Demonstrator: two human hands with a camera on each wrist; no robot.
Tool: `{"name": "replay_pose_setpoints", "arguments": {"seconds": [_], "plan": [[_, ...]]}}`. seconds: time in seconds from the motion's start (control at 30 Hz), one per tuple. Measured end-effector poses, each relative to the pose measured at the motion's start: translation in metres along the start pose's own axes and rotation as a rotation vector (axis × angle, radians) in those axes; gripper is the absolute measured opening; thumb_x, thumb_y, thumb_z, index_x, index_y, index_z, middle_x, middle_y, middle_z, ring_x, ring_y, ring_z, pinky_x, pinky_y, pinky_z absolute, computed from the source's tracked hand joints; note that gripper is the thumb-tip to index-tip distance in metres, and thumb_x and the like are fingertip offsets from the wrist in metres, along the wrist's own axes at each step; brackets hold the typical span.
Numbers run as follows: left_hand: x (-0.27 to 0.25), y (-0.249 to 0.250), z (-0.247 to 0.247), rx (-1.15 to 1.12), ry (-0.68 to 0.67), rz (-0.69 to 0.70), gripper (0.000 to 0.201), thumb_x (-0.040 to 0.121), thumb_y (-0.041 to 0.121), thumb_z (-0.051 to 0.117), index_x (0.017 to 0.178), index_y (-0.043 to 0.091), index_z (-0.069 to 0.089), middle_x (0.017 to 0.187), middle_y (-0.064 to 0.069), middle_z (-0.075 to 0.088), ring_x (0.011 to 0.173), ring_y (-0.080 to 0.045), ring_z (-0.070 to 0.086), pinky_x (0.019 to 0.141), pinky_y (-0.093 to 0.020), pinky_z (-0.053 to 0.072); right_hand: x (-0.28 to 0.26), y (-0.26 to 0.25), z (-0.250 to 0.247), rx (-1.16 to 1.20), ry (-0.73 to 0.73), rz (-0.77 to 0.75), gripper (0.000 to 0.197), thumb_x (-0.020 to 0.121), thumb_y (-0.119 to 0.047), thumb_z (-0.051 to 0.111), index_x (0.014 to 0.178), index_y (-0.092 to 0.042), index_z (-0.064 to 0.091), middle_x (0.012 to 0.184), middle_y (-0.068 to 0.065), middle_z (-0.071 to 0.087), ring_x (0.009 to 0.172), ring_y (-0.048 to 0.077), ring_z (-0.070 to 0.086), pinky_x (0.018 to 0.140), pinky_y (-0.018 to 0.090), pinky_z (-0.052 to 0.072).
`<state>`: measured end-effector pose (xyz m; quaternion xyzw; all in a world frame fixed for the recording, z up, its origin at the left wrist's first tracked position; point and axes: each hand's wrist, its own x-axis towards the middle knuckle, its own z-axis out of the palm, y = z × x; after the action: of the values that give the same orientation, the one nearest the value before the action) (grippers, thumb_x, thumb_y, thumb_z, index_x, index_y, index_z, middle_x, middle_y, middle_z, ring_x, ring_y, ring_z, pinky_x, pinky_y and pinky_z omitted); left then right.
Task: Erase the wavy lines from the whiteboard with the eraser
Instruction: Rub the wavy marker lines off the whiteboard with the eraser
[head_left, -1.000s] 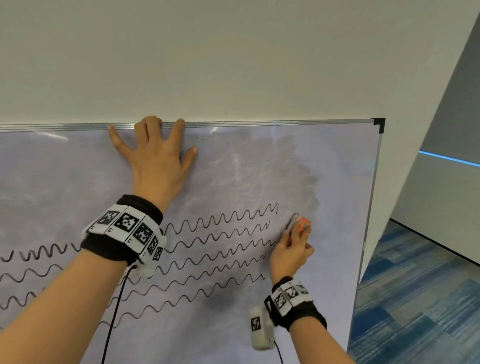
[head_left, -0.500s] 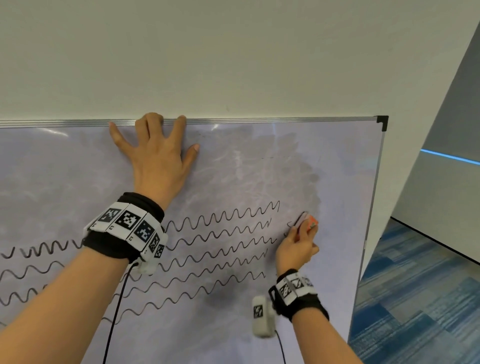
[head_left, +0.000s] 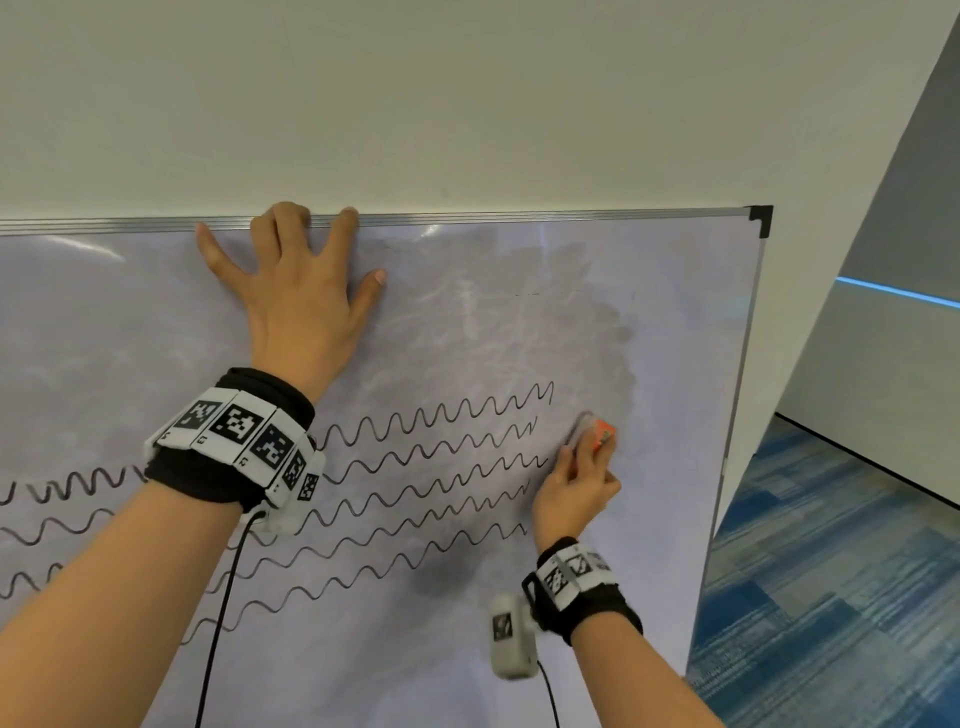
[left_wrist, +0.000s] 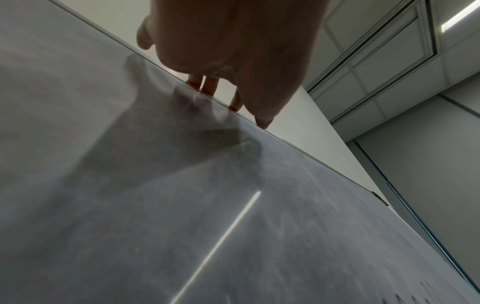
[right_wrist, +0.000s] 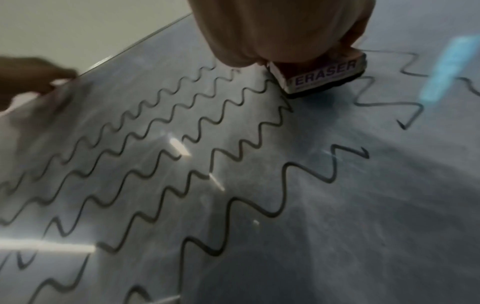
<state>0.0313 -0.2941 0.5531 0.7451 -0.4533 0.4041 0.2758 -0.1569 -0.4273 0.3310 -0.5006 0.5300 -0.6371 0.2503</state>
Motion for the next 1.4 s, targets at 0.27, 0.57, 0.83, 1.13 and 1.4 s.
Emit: {"name": "replay_pose_setpoints", "arguments": {"seconds": [0.27,0.57,0.83,1.13,1.4], "plan": [[-0.001,-0.005,-0.003,0.01,-0.015,0.036,0.054,0.091,0.05,0.047,0.136,0.02,0.042,0.124,-0.018,0.042,0.119,-0.033,0.036,0.103,-0.073,0.007,0.007,0.013,-0.002,0.036,0.059,0.256,0.049,0.098,-0.021,0.049,0.145,-0.023,0.036,0.149,0.01,0.035,0.106,0.031,0.044,0.098,0.035,0.041],[-0.001,-0.003,0.0,0.001,-0.018,0.024,0.056,0.091,0.052,0.047,0.136,0.02,0.042,0.124,-0.018,0.042,0.12,-0.034,0.036,0.103,-0.073,0.007,-0.022,-0.002,0.011,0.038,0.005,0.065,0.048,0.096,-0.017,0.054,0.141,-0.014,0.041,0.153,0.004,0.03,0.101,0.022,0.033,0.089,0.021,0.034],[-0.002,-0.006,-0.001,0.013,-0.021,0.042,0.056,0.091,0.052,0.046,0.137,0.02,0.04,0.125,-0.018,0.041,0.12,-0.034,0.036,0.103,-0.073,0.007,-0.011,0.022,-0.01,0.056,0.052,0.6,0.05,0.1,-0.027,0.043,0.148,-0.024,0.03,0.143,0.017,0.033,0.115,0.04,0.045,0.101,0.041,0.036],[-0.001,-0.006,0.003,0.008,-0.008,0.032,0.056,0.091,0.052,0.047,0.137,0.022,0.04,0.126,-0.018,0.041,0.12,-0.034,0.036,0.103,-0.072,0.006,-0.037,0.02,0.015,0.111,0.023,0.118,0.048,0.096,-0.014,0.053,0.141,-0.017,0.039,0.153,0.005,0.029,0.103,0.02,0.033,0.088,0.0,0.028],[-0.002,-0.003,0.001,0.007,-0.021,0.025,0.057,0.091,0.052,0.047,0.137,0.021,0.039,0.127,-0.019,0.041,0.122,-0.034,0.036,0.103,-0.072,0.006,-0.035,0.006,0.018,0.124,0.072,0.331,0.049,0.098,-0.02,0.049,0.146,-0.018,0.036,0.155,-0.002,0.027,0.115,0.027,0.035,0.1,0.028,0.039]]}}
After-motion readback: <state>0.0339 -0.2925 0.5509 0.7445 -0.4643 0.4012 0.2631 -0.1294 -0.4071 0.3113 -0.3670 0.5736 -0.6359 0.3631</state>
